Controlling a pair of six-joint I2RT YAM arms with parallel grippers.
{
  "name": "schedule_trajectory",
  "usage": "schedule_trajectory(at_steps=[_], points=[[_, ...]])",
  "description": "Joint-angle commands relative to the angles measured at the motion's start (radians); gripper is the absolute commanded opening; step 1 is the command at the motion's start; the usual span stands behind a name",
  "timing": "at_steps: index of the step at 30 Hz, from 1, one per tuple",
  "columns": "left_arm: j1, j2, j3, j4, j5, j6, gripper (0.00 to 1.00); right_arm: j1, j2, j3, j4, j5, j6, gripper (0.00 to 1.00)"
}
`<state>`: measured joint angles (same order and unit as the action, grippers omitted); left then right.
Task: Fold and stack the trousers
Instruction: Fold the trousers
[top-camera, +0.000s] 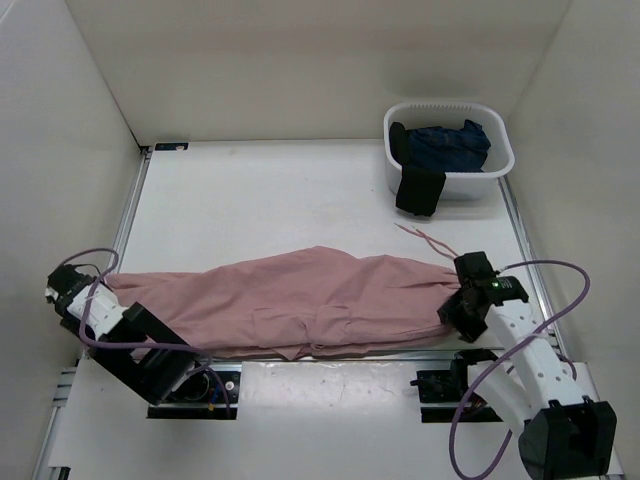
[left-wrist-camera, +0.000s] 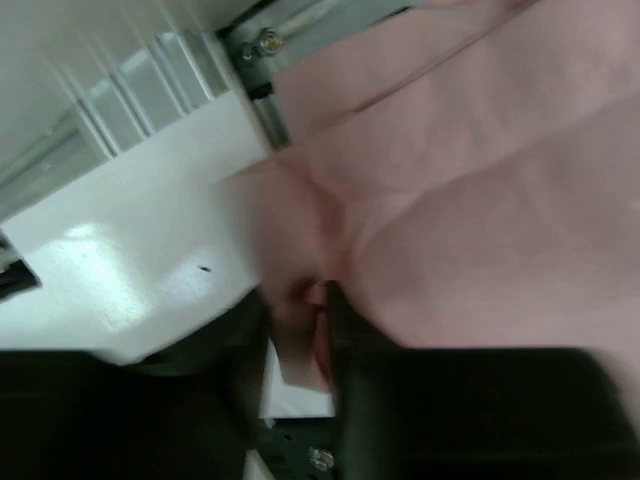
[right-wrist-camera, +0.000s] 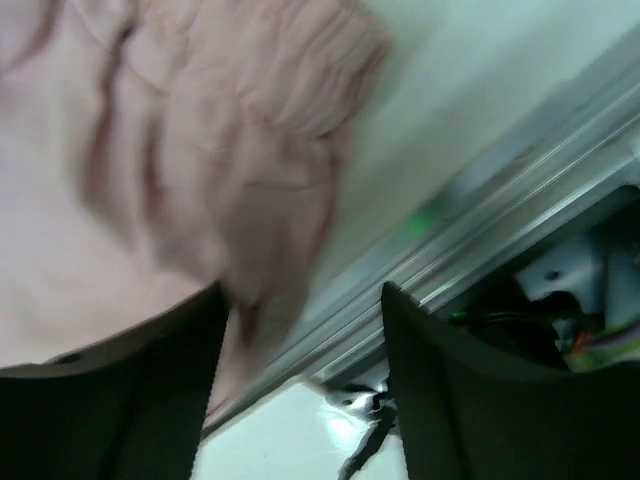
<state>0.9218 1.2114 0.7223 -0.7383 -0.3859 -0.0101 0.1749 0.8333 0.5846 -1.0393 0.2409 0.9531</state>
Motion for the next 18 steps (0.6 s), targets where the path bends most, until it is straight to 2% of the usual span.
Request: schedule_trajectory(at_steps=[1,2,3,7,11,13,15,16,17,18], points=[[0.037,-0.003,-0.003,0.148,-0.073,0.01,0.44,-0.009,0.038,0.036,-0.071,0.141,0.006,0.71],[0.037,0.013,-0.003,0.148,-0.073,0.01,0.48,-0.009,0.038,0.053,-0.071,0.174,0.006,0.75],[0.049,0.013,-0.003,0.148,-0.073,0.01,0.58,-0.009,0.038,0.072,-0.086,0.188,0.016,0.77],[0.049,-0.004,0.08,0.129,-0.064,0.01,0.7,-0.009,-0.003,0.196,-0.114,0.231,0.016,0.79],[0.04,-0.044,0.261,0.021,0.03,0.01,0.71,0.114,0.047,0.303,-0.102,0.254,-0.008,0.76],[-0.017,-0.044,0.333,-0.085,0.093,0.01,0.71,0.175,0.121,0.324,-0.062,0.264,0.006,0.74],[-0.105,-0.024,0.315,-0.11,0.093,0.01,0.71,0.245,0.218,0.324,-0.024,0.252,0.021,0.71],[-0.139,-0.01,0.239,-0.11,0.069,0.01,0.71,0.245,0.252,0.299,0.002,0.229,0.032,0.67],[-0.168,0.008,0.191,-0.078,0.044,0.01,0.7,0.255,0.283,0.281,0.024,0.213,0.032,0.55],[-0.196,0.025,0.143,-0.055,0.015,0.01,0.68,0.255,0.327,0.259,0.047,0.201,0.054,0.48]])
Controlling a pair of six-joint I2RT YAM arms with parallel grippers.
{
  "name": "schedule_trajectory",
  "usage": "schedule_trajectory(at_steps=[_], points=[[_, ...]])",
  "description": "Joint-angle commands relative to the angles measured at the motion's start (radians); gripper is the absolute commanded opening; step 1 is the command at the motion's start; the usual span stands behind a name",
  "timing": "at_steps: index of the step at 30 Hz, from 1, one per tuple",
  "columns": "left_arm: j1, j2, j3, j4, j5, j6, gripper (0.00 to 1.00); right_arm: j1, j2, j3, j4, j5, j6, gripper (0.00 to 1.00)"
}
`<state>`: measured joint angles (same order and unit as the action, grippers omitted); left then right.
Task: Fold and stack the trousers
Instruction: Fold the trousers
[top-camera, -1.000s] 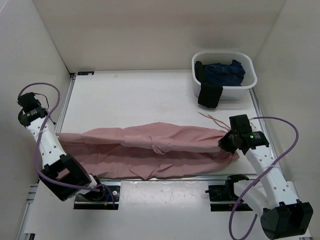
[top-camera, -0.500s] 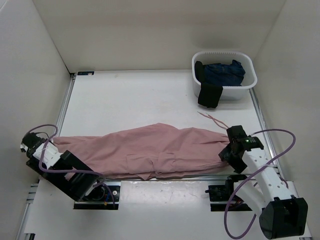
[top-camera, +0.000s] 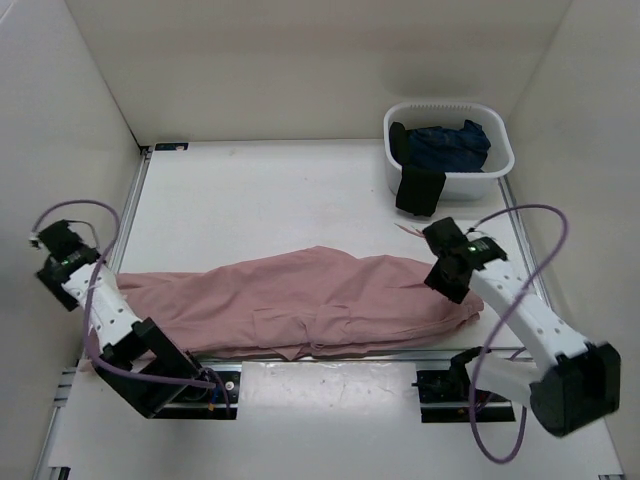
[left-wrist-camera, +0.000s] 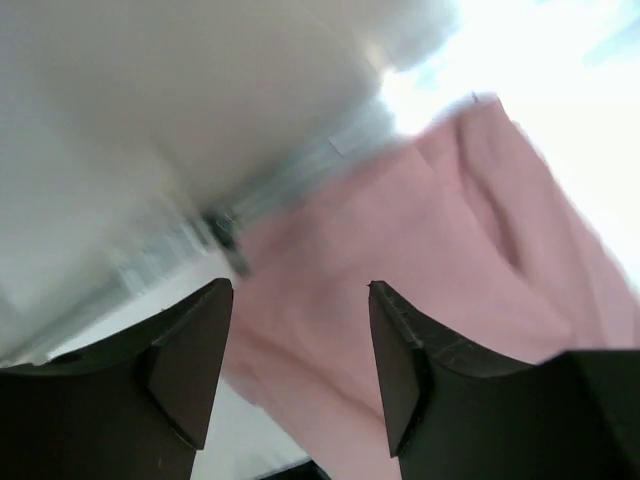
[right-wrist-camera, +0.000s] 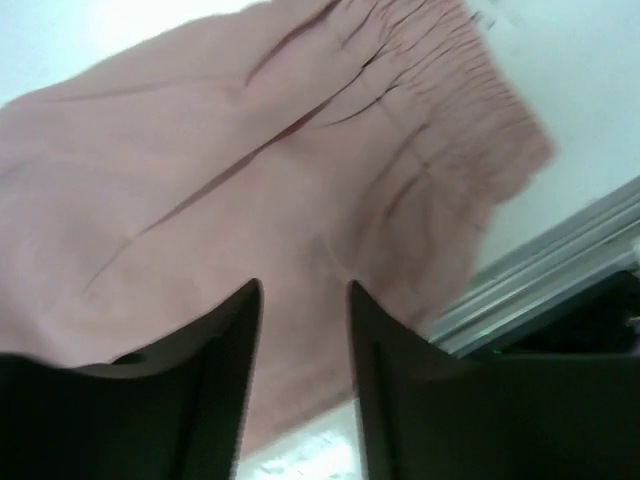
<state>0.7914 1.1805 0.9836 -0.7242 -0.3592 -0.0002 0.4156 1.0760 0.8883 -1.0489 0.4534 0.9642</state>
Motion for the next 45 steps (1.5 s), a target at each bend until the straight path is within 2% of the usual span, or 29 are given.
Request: schedule_trajectory(at_steps=[1,2,3,5,7,9,13,16,19,20,21,24,25,26,29,30,31,34,37,39,41,44,45], points=[[-0.114,0.088,-0.199,-0.043,-0.05,0.0,0.64,0.014,0.097,-0.069,0.111,-0.024,0.044,0.42],[-0.133,0.097,-0.23,-0.017,-0.05,0.0,0.62,0.003,0.098,-0.122,0.143,-0.034,0.057,0.36],[-0.152,0.097,-0.256,0.035,-0.05,0.0,0.62,-0.009,0.11,-0.15,0.174,-0.059,0.071,0.26],[-0.21,0.14,-0.301,0.081,-0.06,0.0,0.62,-0.062,0.136,-0.199,0.258,-0.071,0.071,0.14],[-0.271,0.21,-0.301,0.135,-0.079,0.0,0.61,-0.104,0.168,-0.241,0.305,-0.087,0.071,0.07],[-0.316,0.264,-0.271,0.158,-0.089,0.0,0.6,-0.161,0.24,-0.241,0.34,-0.097,0.053,0.03],[-0.446,0.395,-0.139,0.158,-0.098,0.0,0.59,-0.309,0.361,-0.175,0.391,-0.006,-0.043,0.0],[-0.524,0.511,-0.008,0.155,-0.109,0.0,0.58,-0.404,0.441,-0.065,0.429,0.004,-0.126,0.0],[-0.612,0.58,0.096,0.108,-0.119,0.0,0.58,-0.425,0.508,0.076,0.428,0.014,-0.188,0.0],[-0.647,0.594,0.125,0.098,-0.119,0.0,0.62,-0.425,0.53,0.139,0.418,0.014,-0.237,0.0],[-0.661,0.594,0.136,0.089,-0.119,0.0,0.63,-0.425,0.53,0.164,0.4,-0.001,-0.26,0.02],[-0.682,0.631,0.162,0.042,-0.159,0.0,0.66,-0.425,0.497,0.216,0.348,-0.073,-0.308,0.34],[-0.682,0.631,0.173,0.028,-0.159,0.0,0.66,-0.425,0.468,0.216,0.314,-0.073,-0.308,0.5],[-0.682,0.631,0.173,0.016,-0.159,0.0,0.68,-0.425,0.394,0.216,0.294,-0.073,-0.291,0.74],[-0.682,0.631,0.159,0.003,-0.159,0.0,0.72,-0.449,0.231,0.167,0.218,-0.105,-0.243,0.95],[-0.682,0.622,0.159,-0.007,-0.159,0.0,0.72,-0.46,0.192,0.14,0.205,-0.114,-0.207,0.99],[-0.673,0.622,0.146,-0.007,-0.149,0.0,0.73,-0.46,0.13,0.077,0.205,-0.128,-0.193,0.99],[-0.673,0.622,0.136,-0.007,-0.139,0.0,0.73,-0.469,0.093,-0.049,0.266,-0.179,-0.151,0.99],[-0.673,0.64,0.136,-0.017,-0.139,0.0,0.73,-0.527,0.157,-0.109,0.361,-0.264,-0.12,0.99],[-0.673,0.64,0.145,-0.027,-0.139,0.0,0.73,-0.57,0.197,-0.161,0.527,-0.303,-0.111,0.99],[-0.673,0.64,0.155,-0.037,-0.139,0.0,0.73,-0.571,0.249,-0.181,0.677,-0.294,-0.111,0.99],[-0.673,0.631,0.165,-0.047,-0.139,0.0,0.74,-0.571,0.32,-0.209,0.756,-0.272,-0.099,0.99],[-0.673,0.631,0.174,-0.058,-0.139,0.0,0.74,-0.58,0.35,-0.218,0.782,-0.272,-0.087,0.95]])
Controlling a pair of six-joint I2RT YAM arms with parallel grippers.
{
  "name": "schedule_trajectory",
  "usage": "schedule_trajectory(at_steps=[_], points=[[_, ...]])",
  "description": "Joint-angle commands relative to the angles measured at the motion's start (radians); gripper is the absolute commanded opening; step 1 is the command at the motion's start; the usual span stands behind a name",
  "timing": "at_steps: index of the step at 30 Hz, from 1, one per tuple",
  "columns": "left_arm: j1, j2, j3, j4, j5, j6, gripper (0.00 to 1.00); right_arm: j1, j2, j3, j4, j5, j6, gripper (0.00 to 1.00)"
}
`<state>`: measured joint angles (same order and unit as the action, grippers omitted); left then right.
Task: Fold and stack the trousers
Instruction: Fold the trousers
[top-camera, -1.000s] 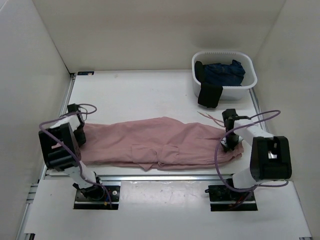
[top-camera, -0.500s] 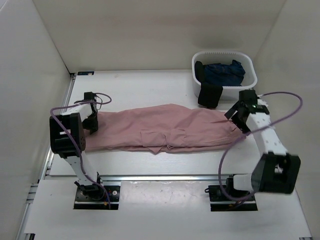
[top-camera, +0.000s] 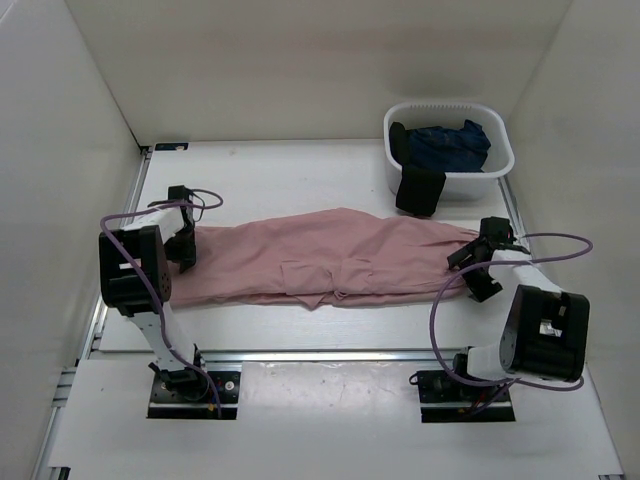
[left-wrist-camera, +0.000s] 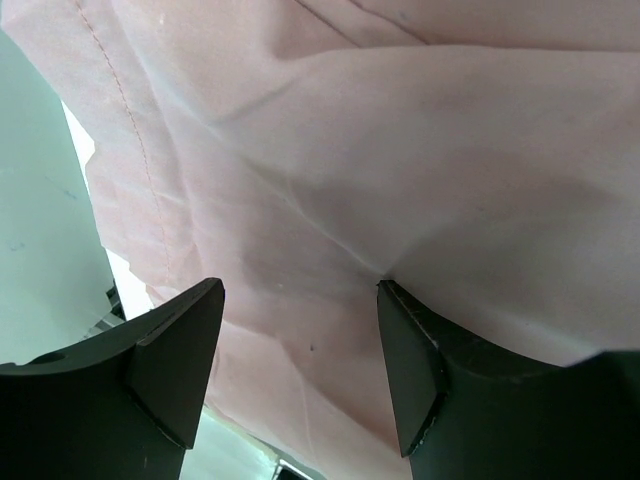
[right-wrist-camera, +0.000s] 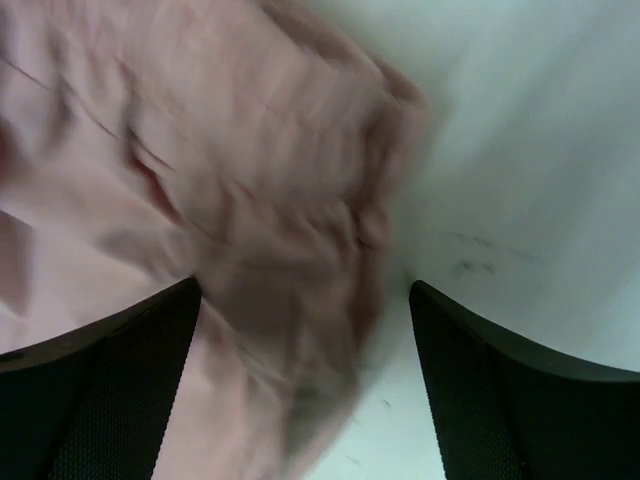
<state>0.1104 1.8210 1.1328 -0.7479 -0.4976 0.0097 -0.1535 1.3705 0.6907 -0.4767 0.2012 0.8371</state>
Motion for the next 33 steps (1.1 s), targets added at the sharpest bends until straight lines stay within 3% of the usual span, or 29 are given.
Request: schedule_trajectory(at_steps=[1,3,4,5,7,11,15,18,19,21,22,24,27,30,33], points=[[0.008,-0.009,0.025,-0.034,-0.012,-0.01,0.74,-0.011,0.07,-0.02,0.21,-0.02,0.057,0.88],[-0.002,-0.02,0.025,-0.034,-0.012,-0.01,0.74,-0.024,0.12,-0.02,0.21,-0.029,0.066,0.69],[-0.002,-0.02,0.025,-0.034,-0.012,-0.01,0.74,-0.035,0.136,-0.02,0.201,-0.04,0.08,0.38],[-0.014,-0.029,0.025,-0.044,-0.012,-0.01,0.75,-0.061,0.148,-0.02,0.19,-0.049,0.097,0.21],[-0.027,-0.038,0.025,-0.053,-0.012,-0.01,0.77,-0.102,0.148,-0.02,0.135,-0.03,0.106,0.0],[-0.06,-0.065,0.097,-0.143,0.05,-0.01,0.83,-0.248,-0.011,0.041,-0.12,0.239,0.106,0.0],[-0.115,-0.086,0.142,-0.192,0.074,-0.01,0.86,-0.206,-0.164,0.244,-0.177,0.477,-0.097,0.0],[-0.167,-0.063,0.133,-0.202,0.108,-0.01,0.86,-0.01,-0.191,0.357,-0.188,0.573,-0.242,0.0],[-0.185,-0.063,0.124,-0.202,0.12,-0.01,0.86,0.166,-0.179,0.416,-0.215,0.614,-0.265,0.0],[-0.254,-0.046,0.099,-0.202,0.131,-0.01,0.86,0.369,-0.125,0.447,-0.233,0.734,-0.282,0.0],[-0.274,-0.034,0.09,-0.202,0.131,-0.01,0.86,0.566,-0.063,0.47,-0.276,0.772,-0.258,0.0],[-0.297,-0.025,0.079,-0.192,0.131,-0.01,0.86,0.802,0.019,0.51,-0.342,0.832,-0.125,0.0],[-0.298,0.015,0.079,-0.173,0.133,-0.01,0.86,1.051,0.2,0.636,-0.496,0.872,0.075,0.0],[-0.298,0.055,0.079,-0.173,0.122,-0.01,0.86,1.243,0.346,0.753,-0.533,0.949,0.114,0.0],[-0.298,0.078,0.104,-0.173,0.122,-0.01,0.86,1.299,0.432,0.788,-0.533,0.922,0.128,0.0]])
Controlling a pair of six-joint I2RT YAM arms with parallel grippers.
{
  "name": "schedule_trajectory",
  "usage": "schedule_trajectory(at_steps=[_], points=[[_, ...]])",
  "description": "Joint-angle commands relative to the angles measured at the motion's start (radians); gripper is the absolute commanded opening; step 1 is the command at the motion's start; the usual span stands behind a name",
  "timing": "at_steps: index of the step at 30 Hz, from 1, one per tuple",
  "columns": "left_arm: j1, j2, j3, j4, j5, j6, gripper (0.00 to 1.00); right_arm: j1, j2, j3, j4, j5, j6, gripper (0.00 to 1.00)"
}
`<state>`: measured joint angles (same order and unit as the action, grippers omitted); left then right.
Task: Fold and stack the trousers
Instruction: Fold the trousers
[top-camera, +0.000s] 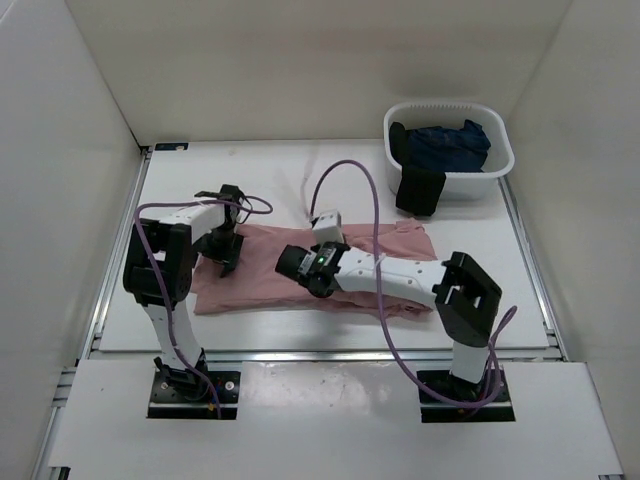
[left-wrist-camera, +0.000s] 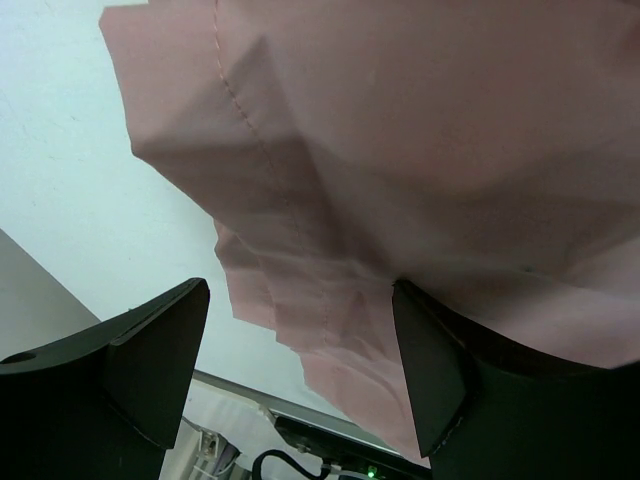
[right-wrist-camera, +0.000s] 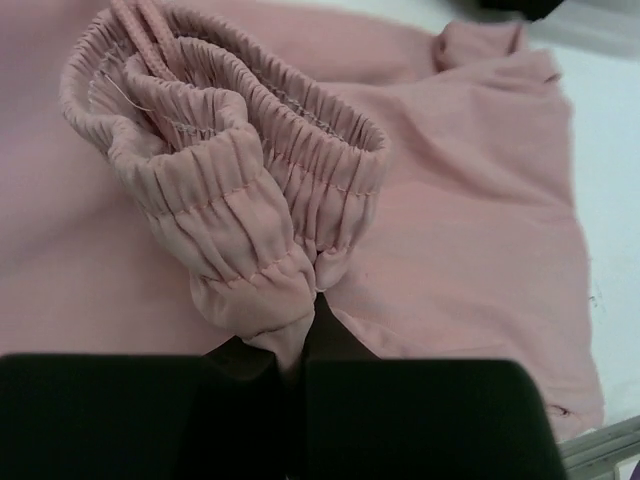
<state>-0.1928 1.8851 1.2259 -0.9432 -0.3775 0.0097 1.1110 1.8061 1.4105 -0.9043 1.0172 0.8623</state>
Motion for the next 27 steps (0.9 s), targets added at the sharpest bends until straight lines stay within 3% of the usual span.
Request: schedule_trajectory(at_steps=[1,4,5,6,7,8,10,13,16,18,19,20,22,23,27], points=[[0.006,0.014,0.023,0.023,0.002,-0.01,0.86,0.035,0.007,0.068,-0.105,0.053,0.103,0.0],[0.006,0.032,0.032,0.023,0.002,-0.01,0.87,0.044,0.007,-0.005,-0.004,-0.032,0.086,0.0],[0.006,0.032,0.041,0.023,0.002,-0.01,0.87,0.044,0.007,-0.052,0.052,-0.078,-0.005,0.03],[0.018,0.042,0.041,0.023,0.002,-0.01,0.87,0.044,0.007,-0.071,0.168,-0.201,-0.063,0.15],[0.018,0.042,0.05,0.023,0.002,-0.01,0.87,0.044,0.007,-0.08,0.204,-0.251,-0.118,0.51],[0.027,0.042,0.05,0.023,0.002,-0.01,0.87,0.053,0.007,-0.081,0.214,-0.265,-0.171,0.69],[0.027,0.042,0.061,0.023,0.011,-0.01,0.87,0.078,-0.03,-0.038,0.2,-0.222,-0.206,0.85],[0.027,0.042,0.07,0.023,0.011,-0.01,0.87,0.102,-0.157,-0.028,0.195,-0.175,-0.233,0.86],[0.027,0.042,0.07,0.014,0.011,-0.01,0.87,0.116,-0.315,-0.096,0.269,-0.154,-0.233,0.85],[0.027,0.033,0.07,0.014,0.011,-0.01,0.88,0.116,-0.413,-0.165,0.318,-0.143,-0.212,0.71],[0.027,0.032,0.07,0.014,0.011,-0.01,0.88,0.116,-0.438,-0.241,0.364,-0.132,-0.212,0.61],[0.027,0.032,0.07,0.014,0.011,-0.01,0.88,0.093,-0.453,-0.27,0.364,-0.132,-0.191,0.41],[0.027,0.023,0.061,0.014,0.0,-0.01,0.88,-0.006,-0.453,-0.333,0.355,-0.188,-0.106,0.18],[0.027,0.023,0.061,0.014,0.0,-0.01,0.88,-0.042,-0.424,-0.356,0.366,-0.242,-0.097,0.0],[0.036,0.014,0.061,0.014,-0.011,-0.01,0.89,-0.143,-0.36,-0.527,0.554,-0.533,-0.157,0.0]])
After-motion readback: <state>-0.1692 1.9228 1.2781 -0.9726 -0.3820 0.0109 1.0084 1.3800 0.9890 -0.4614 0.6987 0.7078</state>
